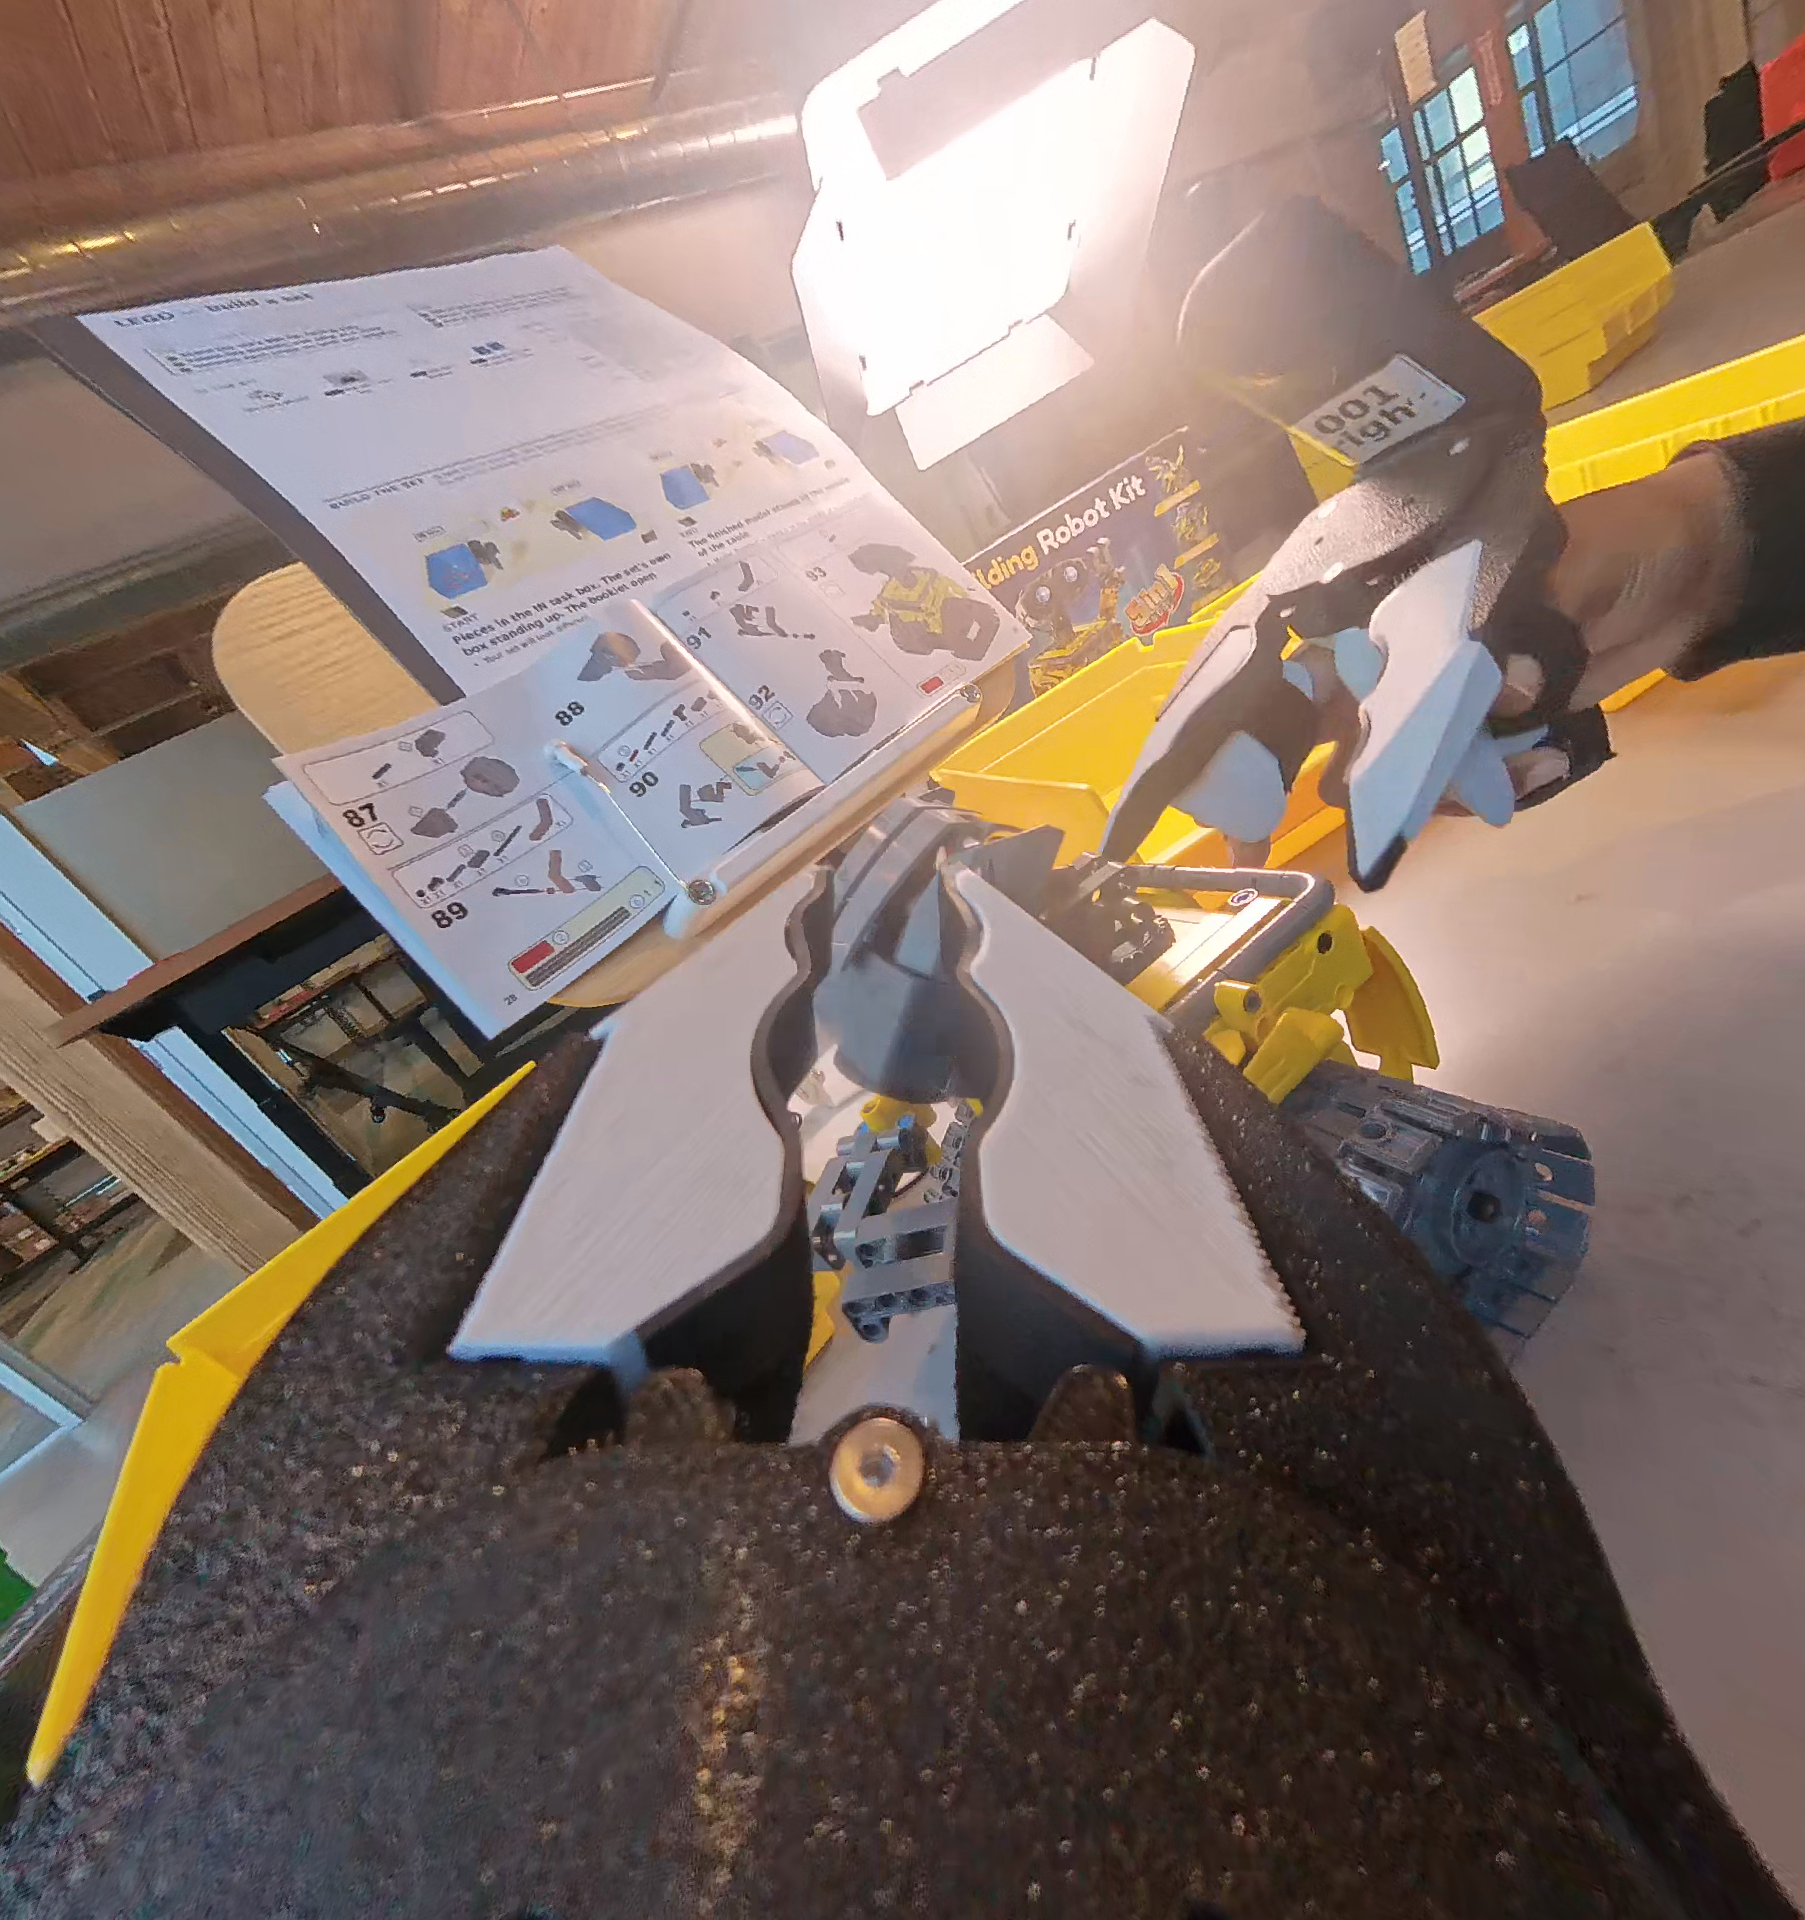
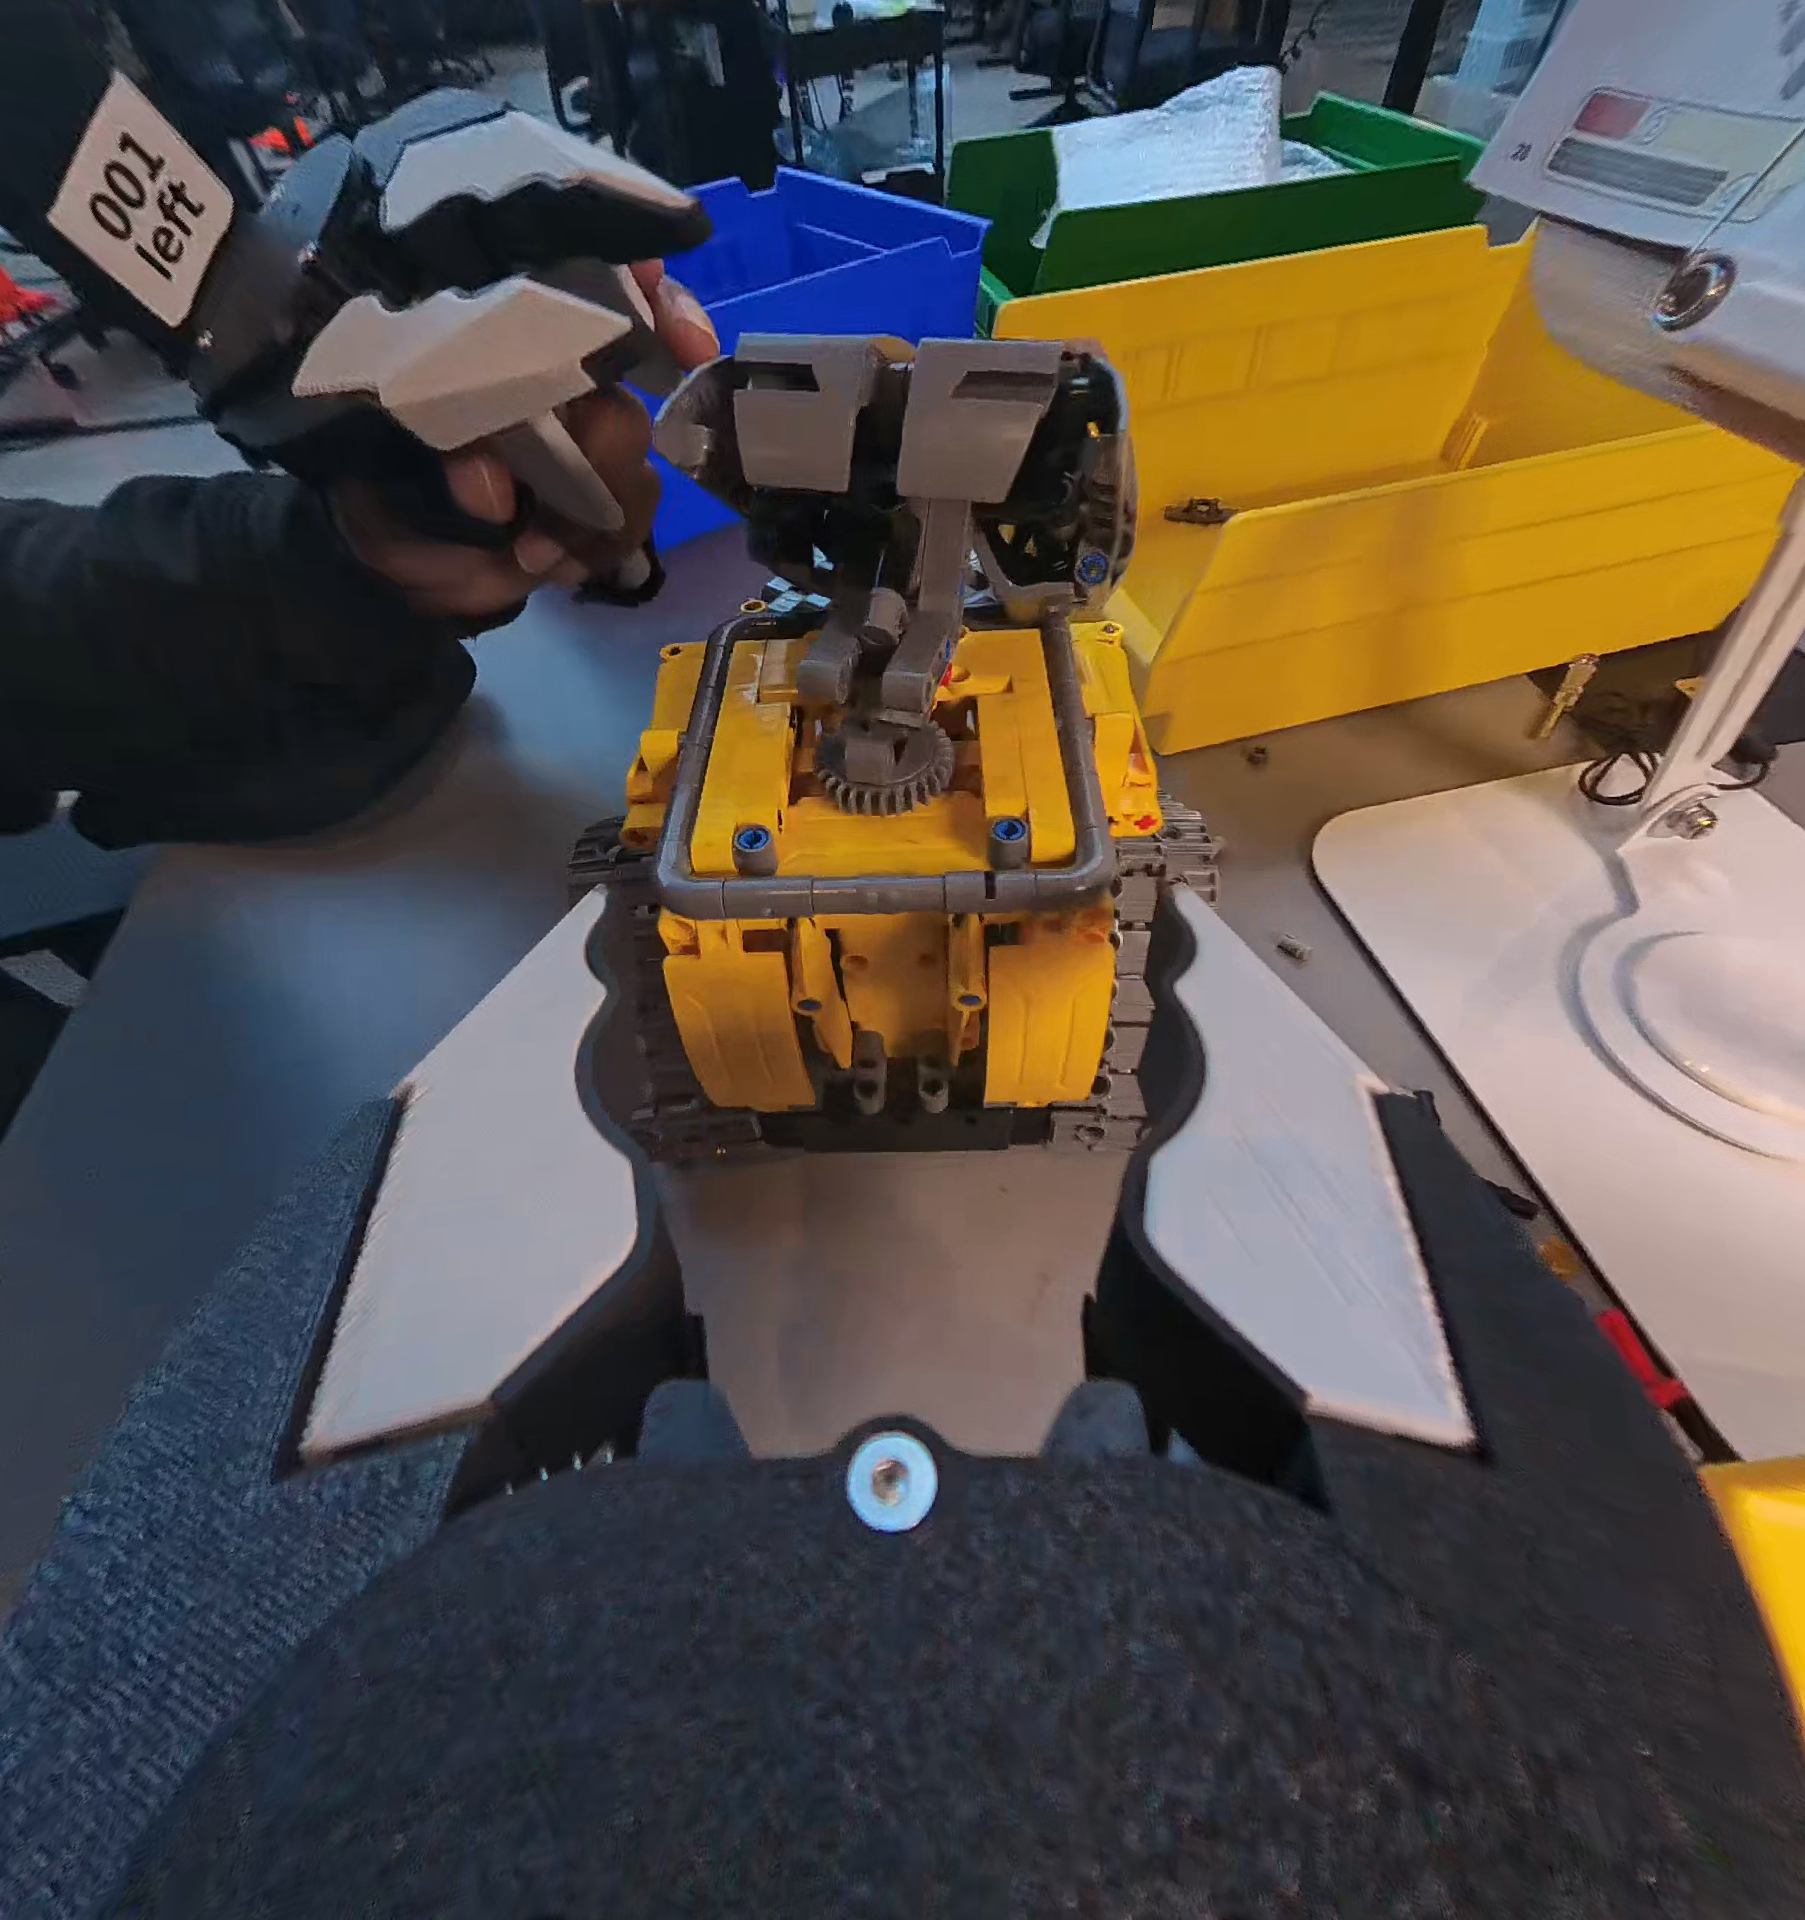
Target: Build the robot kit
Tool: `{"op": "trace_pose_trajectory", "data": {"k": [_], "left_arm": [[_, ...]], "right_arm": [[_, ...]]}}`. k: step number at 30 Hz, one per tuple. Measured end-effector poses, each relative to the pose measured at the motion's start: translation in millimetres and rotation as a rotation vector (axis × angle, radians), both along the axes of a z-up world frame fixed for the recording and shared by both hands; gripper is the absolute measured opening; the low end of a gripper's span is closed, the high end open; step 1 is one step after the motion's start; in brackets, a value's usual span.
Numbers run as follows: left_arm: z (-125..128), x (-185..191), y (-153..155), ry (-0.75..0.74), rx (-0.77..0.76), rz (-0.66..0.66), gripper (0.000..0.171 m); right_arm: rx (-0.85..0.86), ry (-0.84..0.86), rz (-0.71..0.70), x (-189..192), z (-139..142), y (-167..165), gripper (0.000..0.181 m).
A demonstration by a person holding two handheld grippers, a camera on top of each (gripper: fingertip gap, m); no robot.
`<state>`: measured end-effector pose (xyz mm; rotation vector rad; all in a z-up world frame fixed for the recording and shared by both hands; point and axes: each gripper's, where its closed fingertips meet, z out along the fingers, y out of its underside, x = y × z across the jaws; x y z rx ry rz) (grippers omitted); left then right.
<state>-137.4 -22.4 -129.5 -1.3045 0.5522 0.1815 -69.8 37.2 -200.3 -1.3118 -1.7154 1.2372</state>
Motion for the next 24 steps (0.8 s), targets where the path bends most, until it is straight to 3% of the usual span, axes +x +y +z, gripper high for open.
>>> {"op": "trace_pose_trajectory", "data": {"k": [8,12,15,19,22,24], "left_arm": [[8.3,-14.5,-0.9,-0.102,-0.006,0.013,0.025],[14.0,-25.1,-2.2,-0.182,-0.033,-0.012,0.036],[13.2,-28.7,-5.3,-0.265,-0.108,-0.103,0.048],[-1.8,-22.2,-9.5,-0.363,-0.273,-0.274,0.078],[-25.3,-25.9,-3.3,-0.315,-0.381,-0.242,0.094],[-35.3,-27.8,0.2,-0.259,-0.411,-0.201,0.088]], "right_arm": [[0.025,0.022,-0.002,-13.8,-3.9,-7.2,0.093],[-0.003,0.069,0.052,-15.9,-3.1,-8.9,0.093],[-0.023,0.091,0.089,-20.1,-2.3,-12.3,0.093],[-0.048,0.131,0.11,-27.9,-1.5,-17.4,0.093],[-0.047,0.141,0.116,-33.6,-1.2,-19.7,0.093],[-0.054,0.148,0.13,-38.3,-1.1,-21.9,0.093]]}}
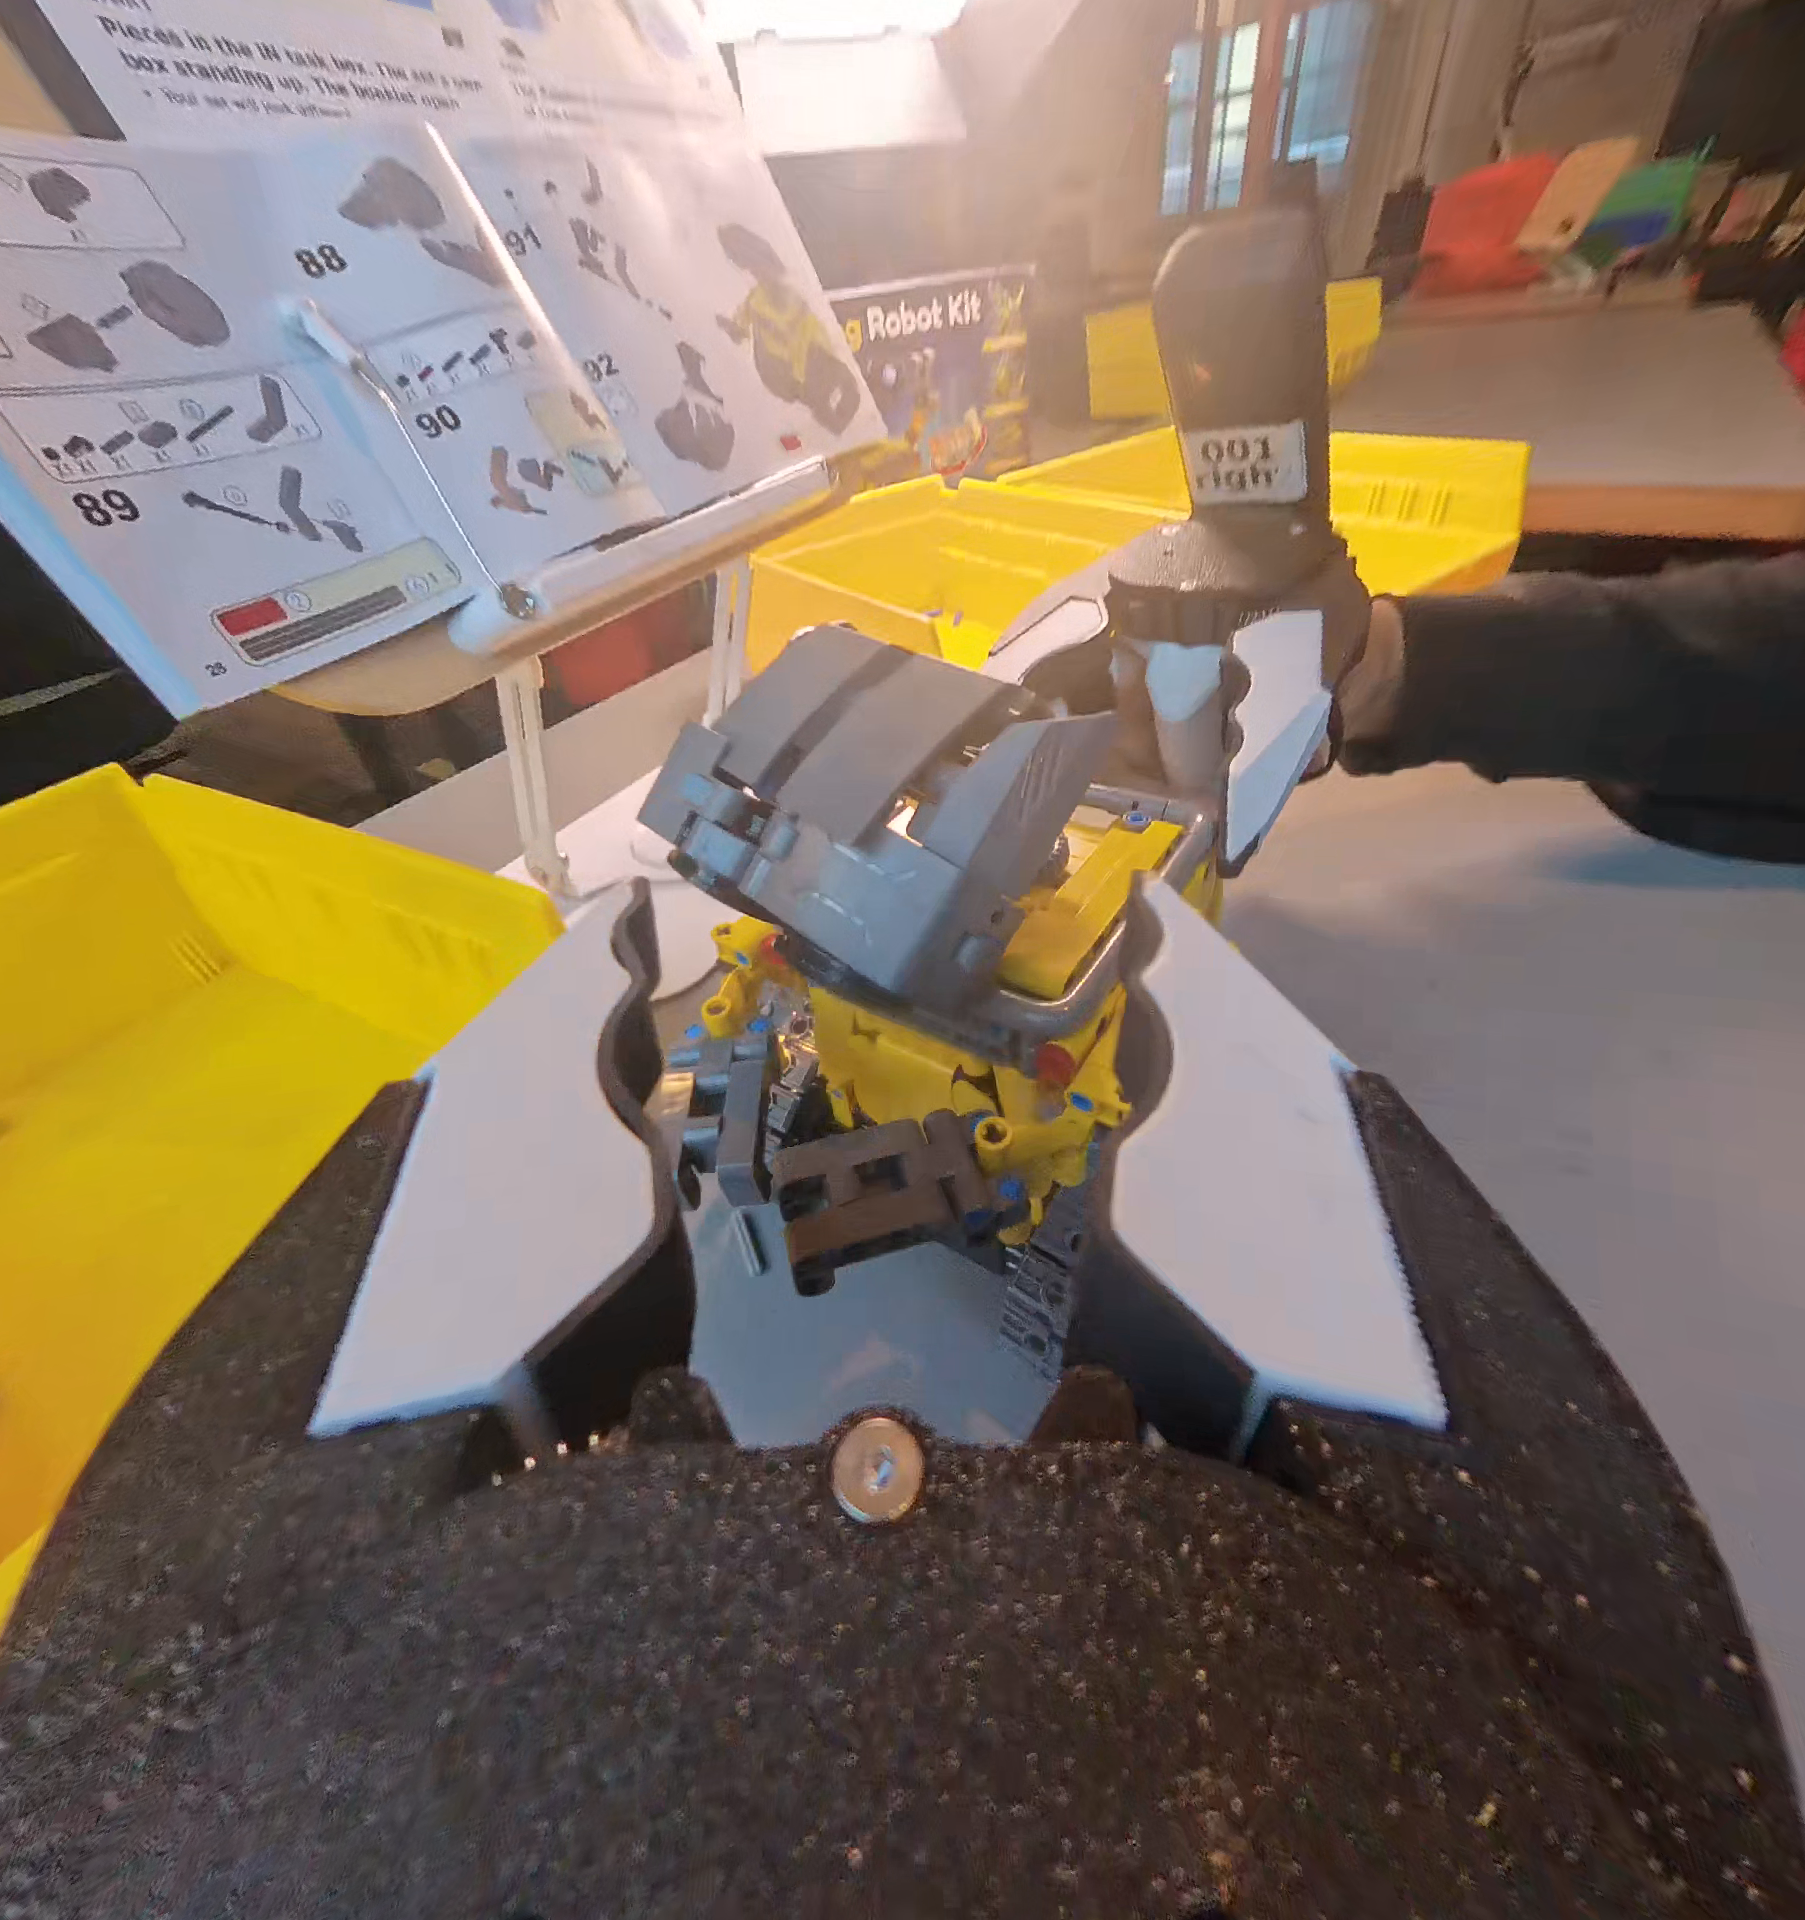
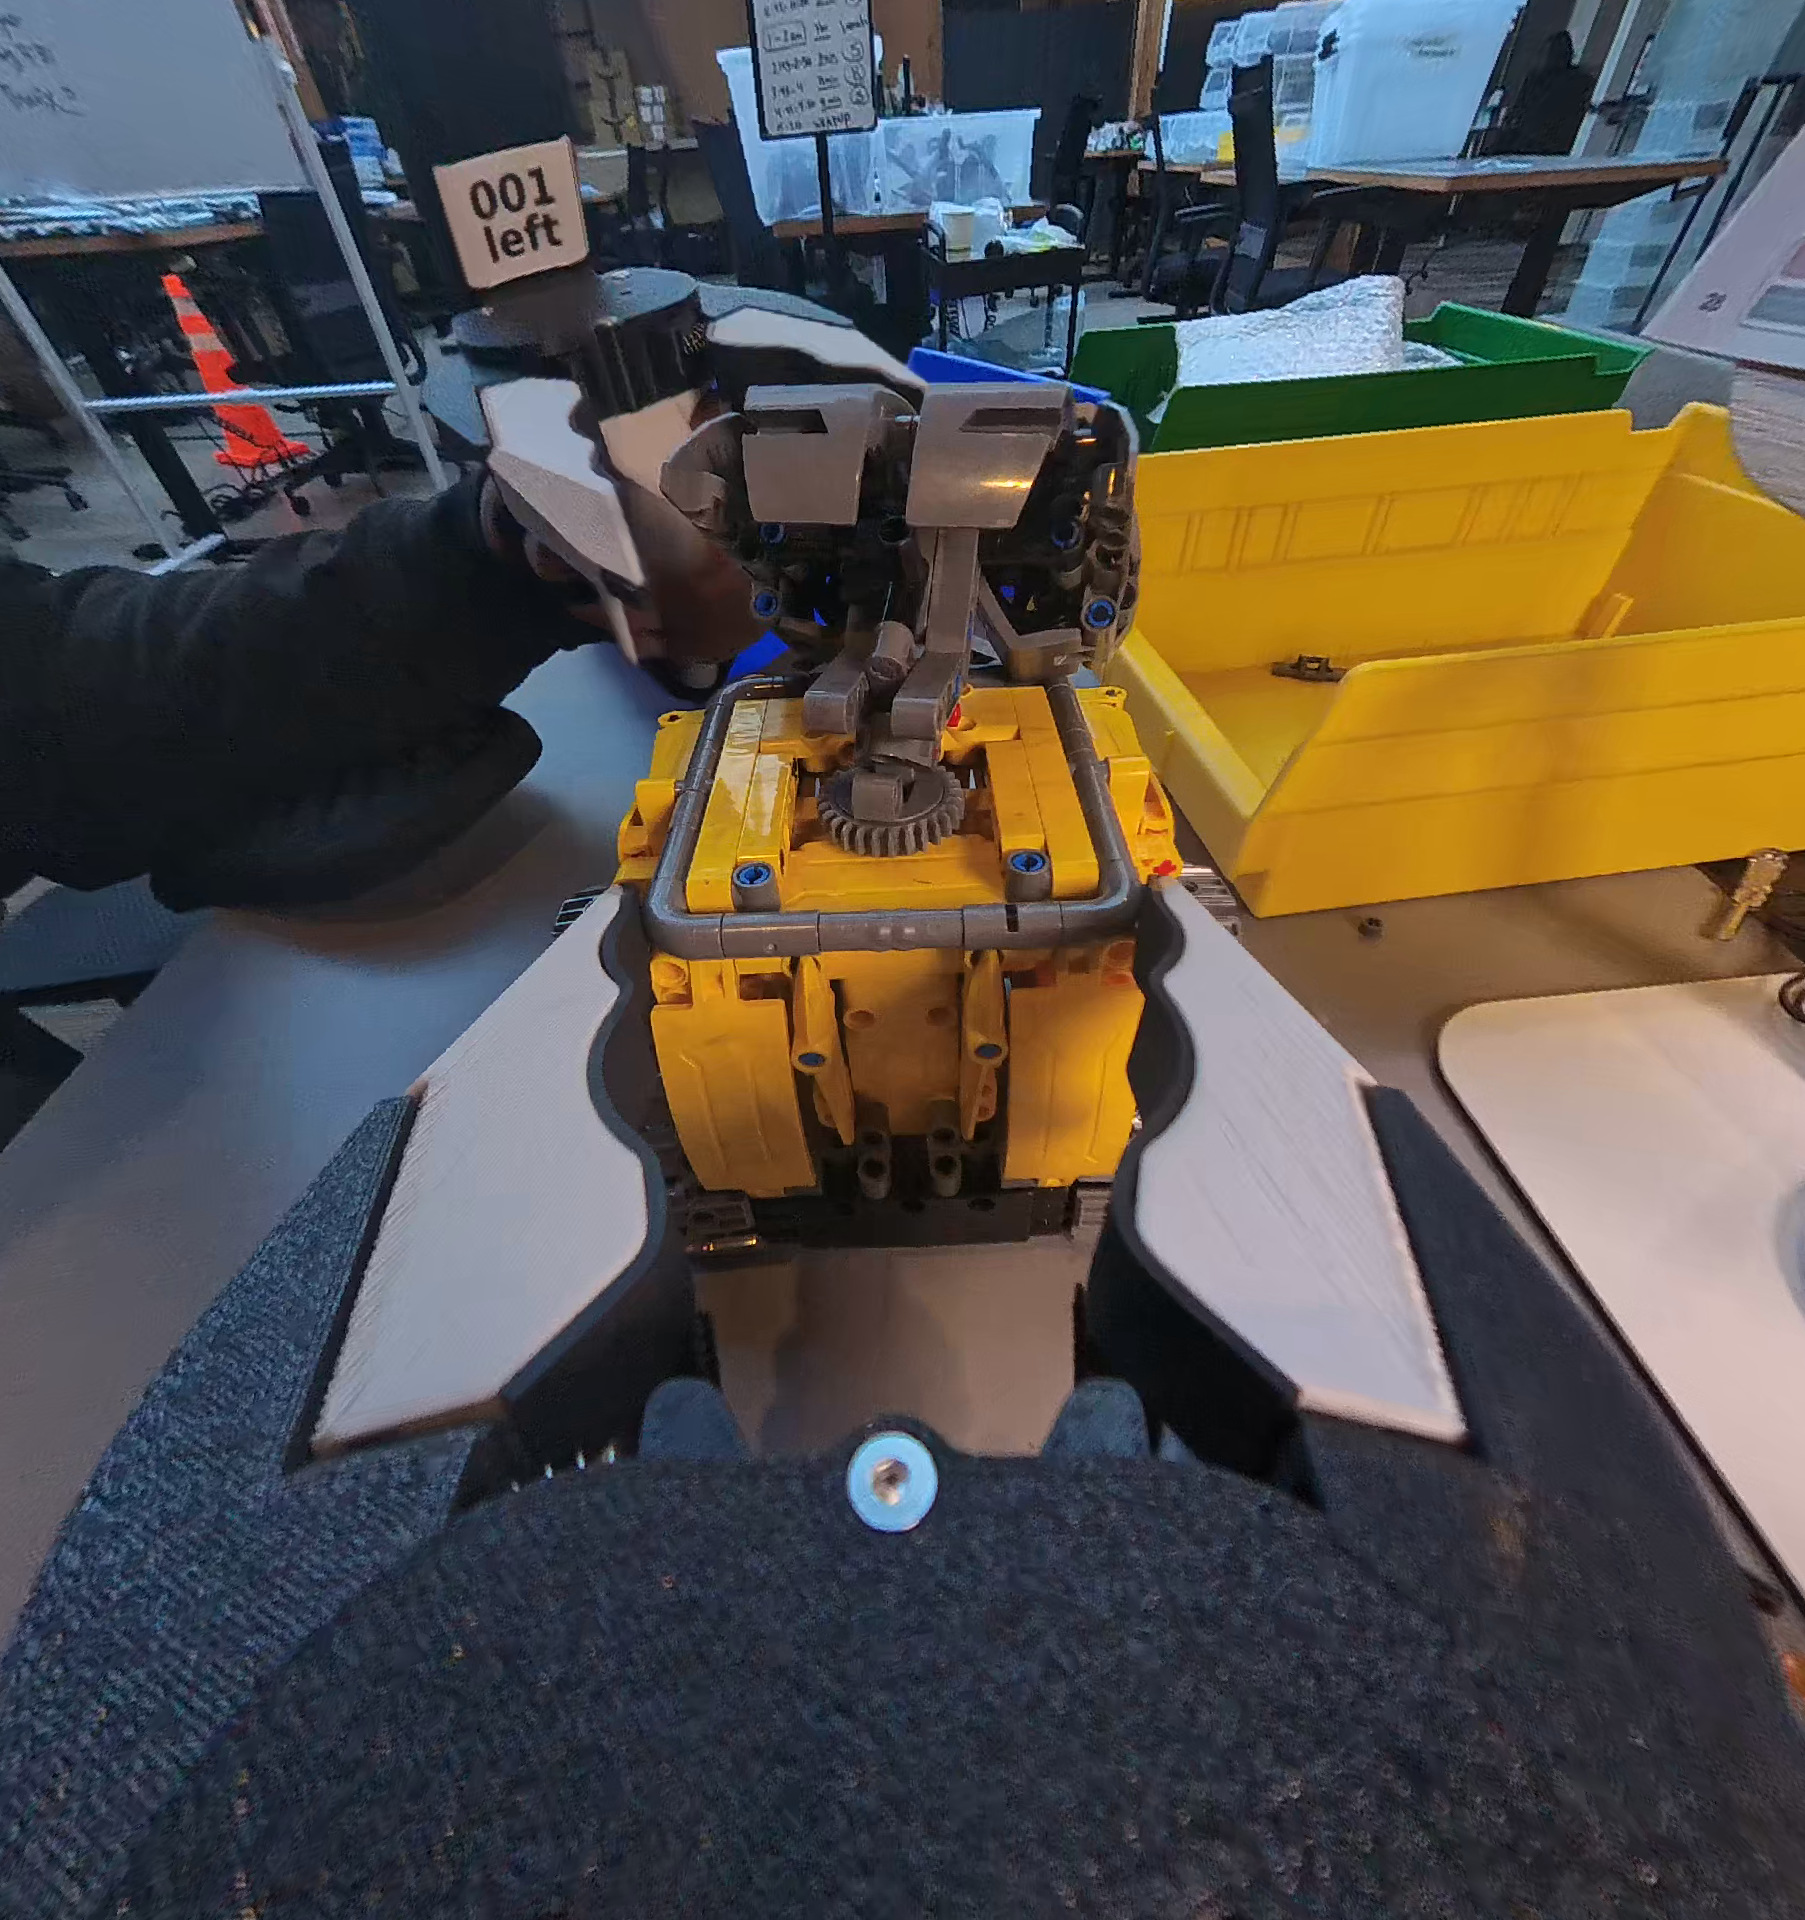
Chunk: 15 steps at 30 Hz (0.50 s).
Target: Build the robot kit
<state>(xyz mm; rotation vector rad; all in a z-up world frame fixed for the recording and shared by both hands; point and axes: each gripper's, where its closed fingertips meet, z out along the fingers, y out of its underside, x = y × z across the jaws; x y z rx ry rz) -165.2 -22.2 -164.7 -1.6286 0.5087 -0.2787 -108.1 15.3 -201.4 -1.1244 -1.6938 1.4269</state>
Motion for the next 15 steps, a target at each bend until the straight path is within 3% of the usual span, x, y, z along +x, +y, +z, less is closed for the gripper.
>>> {"op": "trace_pose_trajectory", "data": {"k": [2,3,9,15], "left_arm": [[-2.8,-1.9,2.4,0.062,0.006,0.042,0.063],[-0.5,-4.7,2.6,0.094,0.025,0.072,0.061],[26.9,-3.9,-11.9,0.17,0.16,0.092,0.061],[28.2,-17.5,-9.4,0.183,0.164,0.166,0.065]], "right_arm": [[-0.006,0.004,0.022,-5.6,0.1,-3.6,0.093],[-0.005,0.002,0.032,-8.7,-0.1,-5.8,0.093],[0.017,-0.009,0.017,-35.4,-0.4,-16.8,0.093],[0.034,-0.026,-0.004,-54.1,-0.9,-17.7,0.093]]}}
